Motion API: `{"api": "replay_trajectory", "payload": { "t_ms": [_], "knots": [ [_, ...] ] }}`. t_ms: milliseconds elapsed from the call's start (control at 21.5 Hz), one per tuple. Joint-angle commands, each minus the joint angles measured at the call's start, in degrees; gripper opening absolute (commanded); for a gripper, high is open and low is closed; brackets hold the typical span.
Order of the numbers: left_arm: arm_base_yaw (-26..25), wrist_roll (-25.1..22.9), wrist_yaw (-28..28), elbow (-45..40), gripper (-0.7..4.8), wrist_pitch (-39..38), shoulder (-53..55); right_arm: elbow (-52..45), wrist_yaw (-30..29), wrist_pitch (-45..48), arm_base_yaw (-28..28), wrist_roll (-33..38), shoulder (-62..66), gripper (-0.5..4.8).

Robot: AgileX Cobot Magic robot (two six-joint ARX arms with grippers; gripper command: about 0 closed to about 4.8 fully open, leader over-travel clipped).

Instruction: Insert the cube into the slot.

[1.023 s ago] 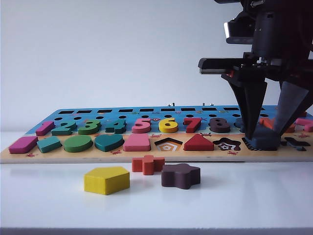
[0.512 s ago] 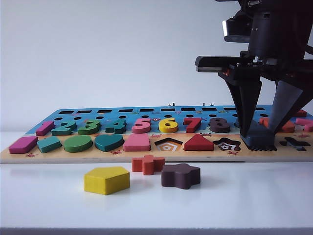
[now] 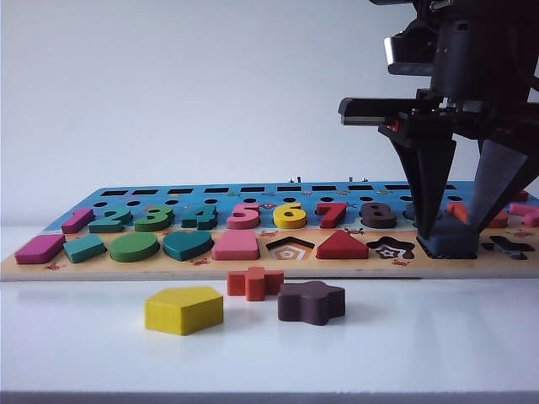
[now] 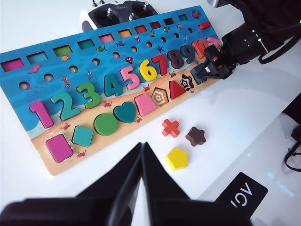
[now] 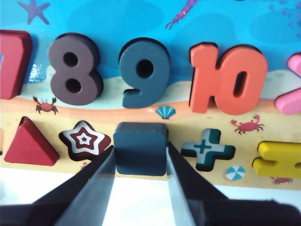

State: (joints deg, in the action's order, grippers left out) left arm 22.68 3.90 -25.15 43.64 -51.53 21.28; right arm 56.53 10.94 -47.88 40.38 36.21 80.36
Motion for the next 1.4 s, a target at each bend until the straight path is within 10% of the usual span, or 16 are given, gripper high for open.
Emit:
{"api": "replay_trajectory", "payload": {
  "t_ms": [47,1395],
  "knots": [
    [-0.04,-0.02,-0.11,0.24,0.07,0.61,0.00,0.17,0.02,0.28,0.07,0.20,-0.24,-0.05],
    [-0.04,-0.02,-0.11,0.24,0.07,0.59,0.00,0.17,0.79,0.76,0.07,1.73,-0.24,-0.06]
  ]
}}
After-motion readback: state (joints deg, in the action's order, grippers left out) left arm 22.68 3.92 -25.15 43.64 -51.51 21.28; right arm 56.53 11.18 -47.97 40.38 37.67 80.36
